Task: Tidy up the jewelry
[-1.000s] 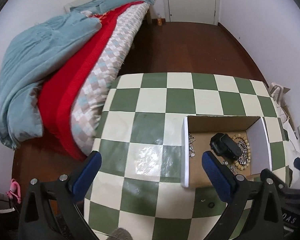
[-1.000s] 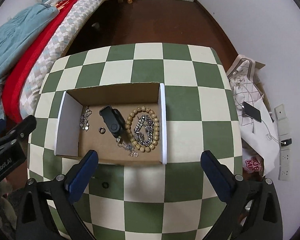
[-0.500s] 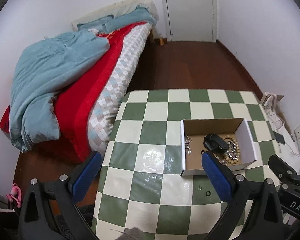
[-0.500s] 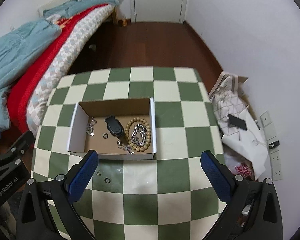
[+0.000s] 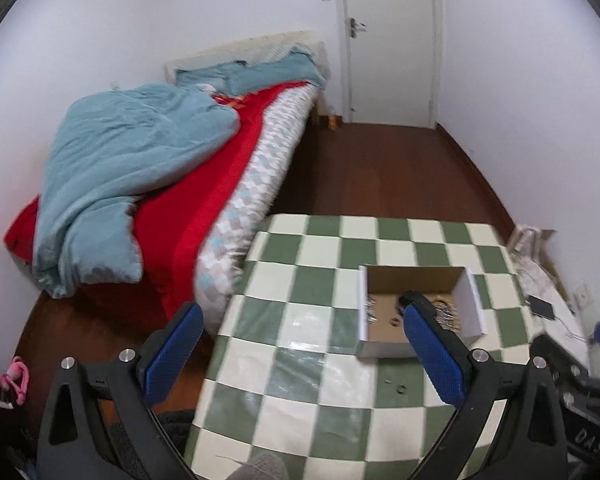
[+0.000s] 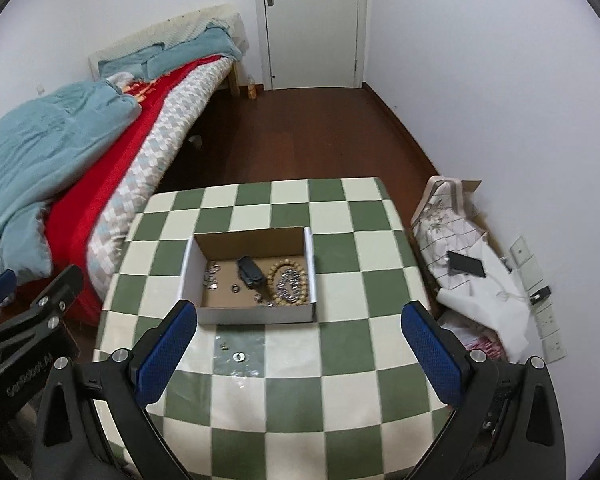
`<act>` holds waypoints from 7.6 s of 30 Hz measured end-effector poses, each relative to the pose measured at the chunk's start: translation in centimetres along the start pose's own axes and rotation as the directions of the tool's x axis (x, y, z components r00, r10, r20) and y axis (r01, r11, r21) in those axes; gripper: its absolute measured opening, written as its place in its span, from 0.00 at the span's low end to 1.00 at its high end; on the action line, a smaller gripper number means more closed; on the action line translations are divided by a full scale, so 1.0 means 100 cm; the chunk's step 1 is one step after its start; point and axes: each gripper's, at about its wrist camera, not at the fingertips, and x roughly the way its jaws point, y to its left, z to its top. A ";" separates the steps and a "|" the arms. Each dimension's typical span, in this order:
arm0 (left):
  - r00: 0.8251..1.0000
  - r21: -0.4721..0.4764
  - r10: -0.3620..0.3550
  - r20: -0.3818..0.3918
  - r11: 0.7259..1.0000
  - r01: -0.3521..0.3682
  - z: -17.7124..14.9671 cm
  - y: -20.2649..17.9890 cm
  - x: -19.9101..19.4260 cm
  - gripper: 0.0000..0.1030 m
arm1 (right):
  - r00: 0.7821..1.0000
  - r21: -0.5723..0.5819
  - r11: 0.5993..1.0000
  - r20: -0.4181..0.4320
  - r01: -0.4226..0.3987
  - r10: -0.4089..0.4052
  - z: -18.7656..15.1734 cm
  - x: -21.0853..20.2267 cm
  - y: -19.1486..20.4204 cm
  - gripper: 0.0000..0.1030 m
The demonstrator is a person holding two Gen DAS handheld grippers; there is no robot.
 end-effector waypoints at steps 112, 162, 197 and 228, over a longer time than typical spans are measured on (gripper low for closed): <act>0.906 -0.059 -0.083 -0.415 0.996 0.064 -0.123 0.030 0.165 0.06 | 0.982 -0.162 0.976 -0.143 -0.145 0.122 -0.101 0.216 0.085 0.13; 0.921 0.023 -0.137 -0.365 0.988 0.155 0.032 -0.035 0.180 0.99 | 0.957 0.230 0.960 -0.201 -0.161 0.208 0.010 0.186 -0.024 0.96; 0.979 0.006 -0.181 -0.091 0.983 0.182 0.035 0.001 -0.076 0.99 | 0.999 -0.037 0.999 -0.022 0.031 -0.032 0.019 -0.068 -0.019 1.00; 0.977 -0.002 -0.164 -0.137 0.986 0.165 0.073 -0.007 -0.086 0.99 | 0.998 -0.081 0.995 0.028 0.049 -0.047 0.068 -0.129 -0.017 1.00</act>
